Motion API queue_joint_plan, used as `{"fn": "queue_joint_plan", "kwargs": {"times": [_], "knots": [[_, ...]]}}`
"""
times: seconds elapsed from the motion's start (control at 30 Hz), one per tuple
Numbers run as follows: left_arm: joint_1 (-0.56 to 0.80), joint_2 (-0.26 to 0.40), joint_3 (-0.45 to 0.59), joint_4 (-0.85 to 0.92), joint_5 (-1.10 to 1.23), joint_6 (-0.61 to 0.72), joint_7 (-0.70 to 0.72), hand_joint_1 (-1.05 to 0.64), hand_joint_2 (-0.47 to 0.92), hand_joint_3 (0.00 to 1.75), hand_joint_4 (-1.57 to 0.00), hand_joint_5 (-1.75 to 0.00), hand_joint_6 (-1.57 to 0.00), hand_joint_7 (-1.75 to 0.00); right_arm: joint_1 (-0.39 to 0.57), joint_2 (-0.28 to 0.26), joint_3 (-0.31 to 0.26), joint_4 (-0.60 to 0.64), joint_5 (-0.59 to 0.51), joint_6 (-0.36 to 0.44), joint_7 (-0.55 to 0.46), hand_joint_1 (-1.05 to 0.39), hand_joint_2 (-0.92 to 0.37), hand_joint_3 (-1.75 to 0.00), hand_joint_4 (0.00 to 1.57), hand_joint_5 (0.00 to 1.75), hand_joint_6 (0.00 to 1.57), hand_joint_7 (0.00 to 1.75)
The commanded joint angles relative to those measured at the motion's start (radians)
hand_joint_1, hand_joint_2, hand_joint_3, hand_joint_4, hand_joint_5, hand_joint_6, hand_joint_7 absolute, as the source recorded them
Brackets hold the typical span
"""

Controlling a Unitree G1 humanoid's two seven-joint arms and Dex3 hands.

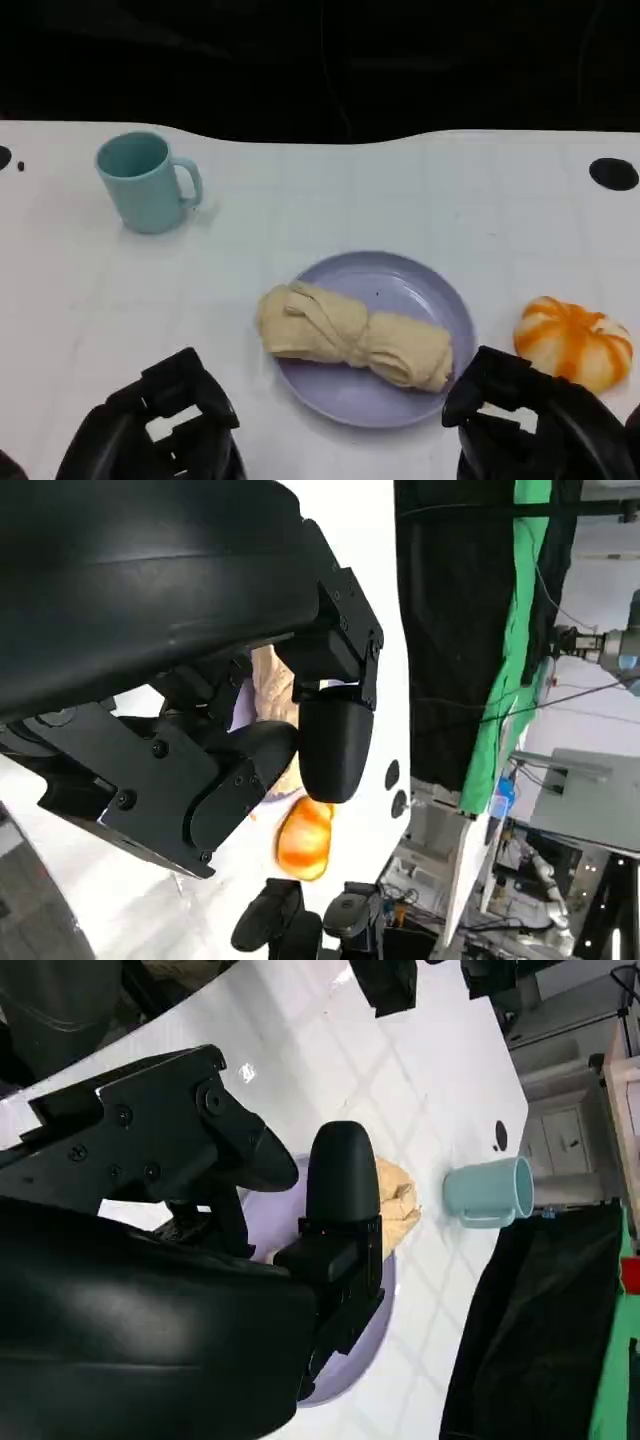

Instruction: Grasp the towel on the left side of the plate with the left hand and place it into the plate.

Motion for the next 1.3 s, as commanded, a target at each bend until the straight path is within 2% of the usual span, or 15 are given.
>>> {"fn": "queue_joint_plan", "kwargs": {"times": [0.03,0.43,0.73,1.3], "knots": [[-0.017,0.001,0.001,0.061,0.019,-0.028,-0.011,-0.12,0.53,1.25,-0.81,-1.75,-0.68,-1.67,-0.005,-0.014,-0.027,0.022,-0.002,-0.030,0.007,-0.07,-0.67,-1.12,0.69,1.75,0.52,1.61],[-0.059,-0.023,-0.014,0.166,0.052,-0.100,-0.020,-0.11,0.50,1.25,-0.83,-1.73,-0.77,-1.57,-0.017,-0.018,-0.067,0.117,-0.007,-0.125,0.035,-0.05,-0.67,-1.10,0.68,1.75,0.52,1.61],[-0.087,-0.050,-0.029,0.215,0.057,-0.146,-0.034,-0.10,0.45,1.34,-0.86,-1.72,-0.79,-1.54,-0.056,-0.010,-0.101,0.155,0.021,-0.121,0.054,-0.04,-0.66,-1.13,0.69,1.75,0.50,1.64],[-0.100,-0.055,-0.032,0.258,0.085,-0.212,-0.040,-0.10,0.48,1.32,-0.84,-1.75,-0.76,-1.59,-0.070,-0.012,-0.103,0.167,0.020,-0.117,0.059,-0.03,-0.62,-1.17,0.73,1.75,0.53,1.65]]}}
